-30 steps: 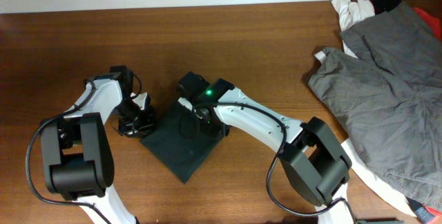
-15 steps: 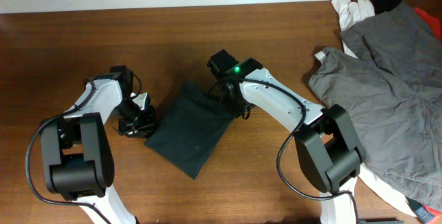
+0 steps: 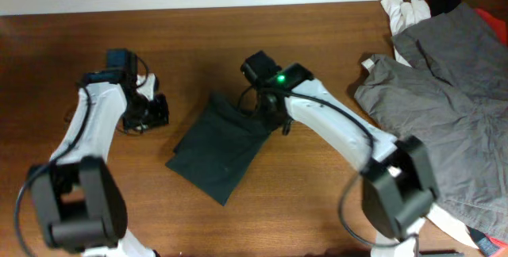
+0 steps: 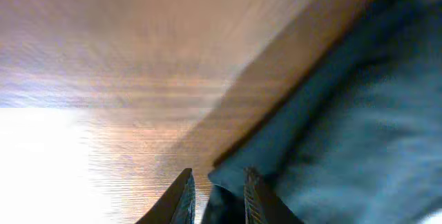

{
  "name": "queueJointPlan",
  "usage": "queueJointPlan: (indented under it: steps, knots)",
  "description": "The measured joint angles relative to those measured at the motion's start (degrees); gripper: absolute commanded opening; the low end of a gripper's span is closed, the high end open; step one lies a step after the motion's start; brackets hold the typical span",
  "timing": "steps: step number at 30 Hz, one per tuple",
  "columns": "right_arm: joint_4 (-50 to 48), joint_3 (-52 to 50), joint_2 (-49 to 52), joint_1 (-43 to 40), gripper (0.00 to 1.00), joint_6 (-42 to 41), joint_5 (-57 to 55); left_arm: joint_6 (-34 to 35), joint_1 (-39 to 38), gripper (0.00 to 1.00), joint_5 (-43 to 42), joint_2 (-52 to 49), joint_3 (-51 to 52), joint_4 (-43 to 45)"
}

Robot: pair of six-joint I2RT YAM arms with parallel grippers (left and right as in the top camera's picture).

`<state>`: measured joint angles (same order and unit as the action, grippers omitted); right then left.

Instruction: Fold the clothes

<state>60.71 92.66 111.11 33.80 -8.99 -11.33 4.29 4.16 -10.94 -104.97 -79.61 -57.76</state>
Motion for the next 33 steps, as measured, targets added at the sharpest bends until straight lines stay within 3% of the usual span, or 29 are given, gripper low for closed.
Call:
queueJointPlan:
  steps: [7, 14, 22, 25, 30, 33]
  knots:
    - [1.62, 0.00, -7.96, -1.49, 0.47, -2.32, 1.68, -0.24, -5.09, 0.25, 0.02, 5.64, -0.72, -2.56]
    - [3.19, 0.00, -8.22, -7.34, 0.46, -3.04, 6.45, -0.28, -9.64, 0.25, 0.02, 5.62, 7.34, 0.37]
    - [3.98, 0.00, -8.22, -9.81, 0.46, -3.10, 10.23, 0.07, -9.68, 0.22, 0.87, 5.31, 21.38, 14.25]
    - [4.70, 0.00, -8.22, -9.81, 0.46, -3.06, 10.47, 2.56, -9.66, 0.12, 1.09, 5.57, 24.06, 15.37]
    - [5.01, 0.00, -8.22, -9.81, 0.46, -3.02, 10.60, 10.16, -9.68, 0.08, 1.09, 6.36, 24.83, 10.54]
    - [5.07, 0.00, -8.22, -9.81, 0.47, -3.04, 10.62, 14.60, -9.68, 0.11, 1.18, 6.91, 25.44, 7.41]
